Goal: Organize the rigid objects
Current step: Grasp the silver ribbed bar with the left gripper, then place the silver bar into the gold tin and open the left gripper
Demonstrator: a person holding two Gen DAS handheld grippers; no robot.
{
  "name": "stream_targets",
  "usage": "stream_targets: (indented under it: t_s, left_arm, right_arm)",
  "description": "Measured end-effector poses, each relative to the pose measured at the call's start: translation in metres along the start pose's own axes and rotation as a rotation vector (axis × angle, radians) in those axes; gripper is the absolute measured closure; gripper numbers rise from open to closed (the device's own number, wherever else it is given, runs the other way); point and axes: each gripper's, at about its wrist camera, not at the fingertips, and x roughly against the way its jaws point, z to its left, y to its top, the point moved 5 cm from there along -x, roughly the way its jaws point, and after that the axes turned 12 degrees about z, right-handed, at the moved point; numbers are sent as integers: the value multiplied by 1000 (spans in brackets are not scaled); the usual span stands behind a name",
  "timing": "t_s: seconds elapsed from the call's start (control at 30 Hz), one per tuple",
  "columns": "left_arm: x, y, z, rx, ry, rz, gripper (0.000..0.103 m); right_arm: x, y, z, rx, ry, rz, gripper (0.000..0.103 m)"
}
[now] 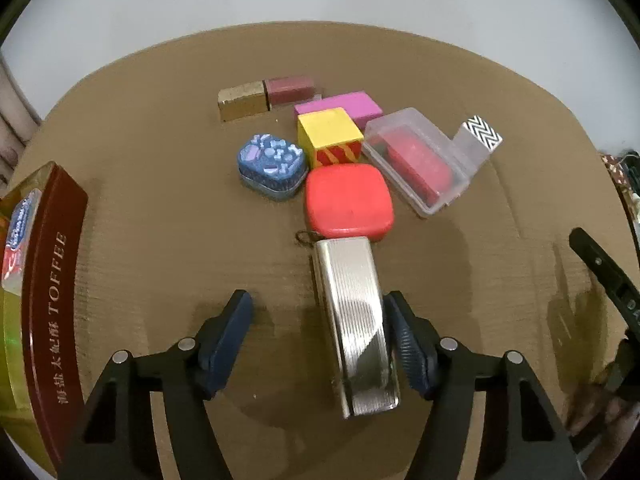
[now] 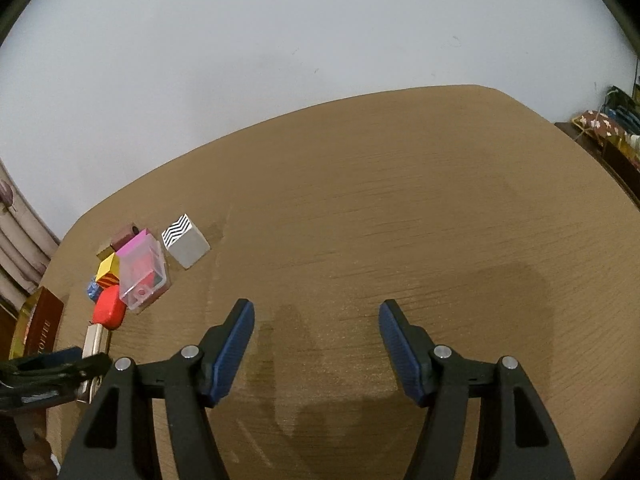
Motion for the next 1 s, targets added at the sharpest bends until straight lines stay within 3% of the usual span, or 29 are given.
stream_targets:
  t_s: [0.03,0.1,0.2,0.43,0.57,0.73,0.8,1.0]
  left_arm:
    - [1,0,-3,-17,3,-7,51]
    - [2,0,-11,-62,1,-25,77]
    - [5,-3,-18,-90,20,-37,77]
    - [53,-30,1,-76,-71,-62,77]
    - [96,-46,48,-45,-68,-85,77]
    - [125,-49,143,54,60,-67,77]
    - [121,-47,189,108,121,-37,77]
    - [88,-55,273,210,141,44,77]
  right_arm:
    - [-3,3,-1,-4,7,2,36]
    - [-2,2,-9,-11,17,0,36]
    - [3,-2,4,-14,15,2,36]
    - [2,0,14,-21,13,9,36]
    - [-1,-2,14,-14,1,13,36]
    - [-2,-2,16,-26,0,15,36]
    - [-4,-2,18,-24,-4,15,36]
    - [-7,-2,23,-16,-22,20,36]
